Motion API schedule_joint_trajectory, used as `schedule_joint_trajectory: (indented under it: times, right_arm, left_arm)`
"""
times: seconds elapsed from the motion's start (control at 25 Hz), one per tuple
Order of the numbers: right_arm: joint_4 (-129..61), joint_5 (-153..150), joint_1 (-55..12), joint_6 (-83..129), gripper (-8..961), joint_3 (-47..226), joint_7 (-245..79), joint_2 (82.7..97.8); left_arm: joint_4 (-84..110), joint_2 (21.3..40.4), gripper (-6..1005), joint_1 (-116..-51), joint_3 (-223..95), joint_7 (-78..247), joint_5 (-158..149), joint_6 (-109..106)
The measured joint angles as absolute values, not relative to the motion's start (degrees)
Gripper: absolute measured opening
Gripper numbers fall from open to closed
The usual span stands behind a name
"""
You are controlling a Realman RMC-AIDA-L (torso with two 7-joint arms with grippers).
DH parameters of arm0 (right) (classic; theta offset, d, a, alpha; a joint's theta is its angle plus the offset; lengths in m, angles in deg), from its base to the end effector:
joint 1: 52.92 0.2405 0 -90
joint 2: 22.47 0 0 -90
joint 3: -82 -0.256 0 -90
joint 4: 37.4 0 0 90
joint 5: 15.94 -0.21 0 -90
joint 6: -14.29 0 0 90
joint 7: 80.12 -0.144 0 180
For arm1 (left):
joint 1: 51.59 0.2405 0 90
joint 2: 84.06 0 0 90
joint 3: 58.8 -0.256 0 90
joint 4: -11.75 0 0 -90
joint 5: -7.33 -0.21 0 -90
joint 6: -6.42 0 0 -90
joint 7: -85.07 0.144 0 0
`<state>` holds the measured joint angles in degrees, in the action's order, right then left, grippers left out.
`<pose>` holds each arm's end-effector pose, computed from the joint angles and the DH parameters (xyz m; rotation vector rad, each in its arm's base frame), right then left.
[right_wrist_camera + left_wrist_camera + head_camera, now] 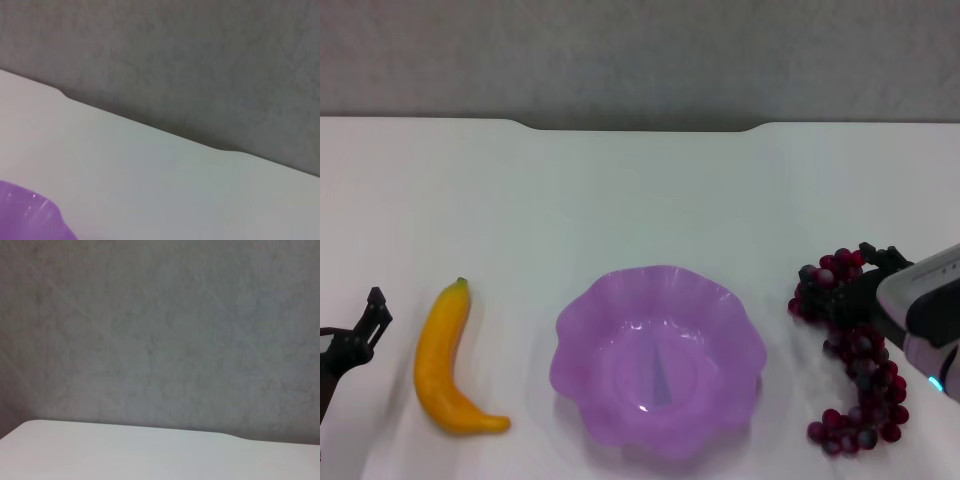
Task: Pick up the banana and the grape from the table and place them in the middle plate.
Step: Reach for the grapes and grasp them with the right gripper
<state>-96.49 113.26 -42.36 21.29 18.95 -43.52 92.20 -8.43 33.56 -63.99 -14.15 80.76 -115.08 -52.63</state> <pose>0.2782 0.3379 -0.0541 -1.9836 0.6022 0.2057 -0.3740 0.2734 -0.0272 -1.4865 -0.7954 -0.5730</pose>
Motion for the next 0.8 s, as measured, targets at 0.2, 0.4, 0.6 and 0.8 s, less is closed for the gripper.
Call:
schedule_joint_trajectory:
  times: [0.2, 0.4, 0.6, 0.8]
  right_arm:
    - [-97.60, 113.09, -41.50, 12.31, 899, 13.41, -43.22, 92.24]
    - [-97.70, 112.78, -39.85, 3.19, 898, 9.40, -45.46, 92.38]
    - [-97.19, 113.17, -37.27, -5.31, 897, 5.60, -48.74, 92.27]
    - [-94.52, 113.28, -35.38, -9.37, 897, 2.99, -49.49, 92.25]
  left_arm:
    - [-8.37, 33.58, 886, -64.04, -14.15, 80.76, -115.04, -52.55]
    - [-8.37, 33.60, 886, -64.11, -14.15, 80.71, -115.07, -52.55]
    - [-8.40, 33.66, 886, -64.15, -14.15, 80.72, -115.09, -52.55]
    - [-8.49, 33.69, 887, -64.29, -14.15, 80.73, -115.24, -52.55]
